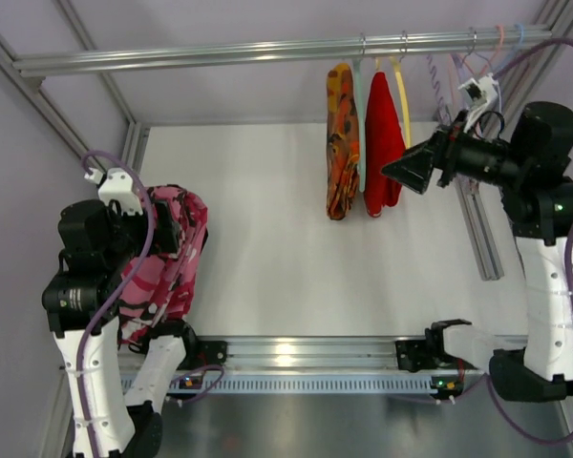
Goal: Remove the trousers from the hanger
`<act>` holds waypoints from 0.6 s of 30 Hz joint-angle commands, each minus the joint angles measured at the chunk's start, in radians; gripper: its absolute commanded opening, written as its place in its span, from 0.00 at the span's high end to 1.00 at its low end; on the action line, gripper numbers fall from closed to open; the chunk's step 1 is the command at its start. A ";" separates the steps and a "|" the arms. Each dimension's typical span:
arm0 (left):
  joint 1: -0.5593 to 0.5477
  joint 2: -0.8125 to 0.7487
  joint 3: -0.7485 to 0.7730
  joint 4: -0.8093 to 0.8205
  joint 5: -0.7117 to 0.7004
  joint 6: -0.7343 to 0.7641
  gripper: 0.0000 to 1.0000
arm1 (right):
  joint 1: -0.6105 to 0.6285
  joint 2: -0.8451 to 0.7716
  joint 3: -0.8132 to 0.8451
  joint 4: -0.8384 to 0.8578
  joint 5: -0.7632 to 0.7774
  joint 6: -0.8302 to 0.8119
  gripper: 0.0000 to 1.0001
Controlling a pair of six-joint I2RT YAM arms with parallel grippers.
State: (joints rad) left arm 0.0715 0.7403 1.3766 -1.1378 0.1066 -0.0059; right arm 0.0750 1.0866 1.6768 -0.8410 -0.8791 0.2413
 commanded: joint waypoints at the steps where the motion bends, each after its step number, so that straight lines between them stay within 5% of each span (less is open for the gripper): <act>1: 0.002 0.028 0.042 0.053 -0.028 -0.014 0.02 | 0.118 0.048 0.055 0.105 0.222 0.052 0.01; 5: 0.002 0.028 0.039 0.055 -0.028 -0.016 0.02 | 0.216 0.067 0.011 0.190 0.322 0.114 0.01; 18: 0.001 0.034 0.013 0.082 -0.021 -0.031 0.02 | 0.269 0.185 -0.049 0.310 0.500 0.162 0.01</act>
State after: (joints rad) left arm 0.0715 0.7704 1.3827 -1.1141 0.0883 -0.0235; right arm 0.3218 1.2602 1.6417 -0.6174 -0.4664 0.3920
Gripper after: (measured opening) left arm 0.982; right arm 0.993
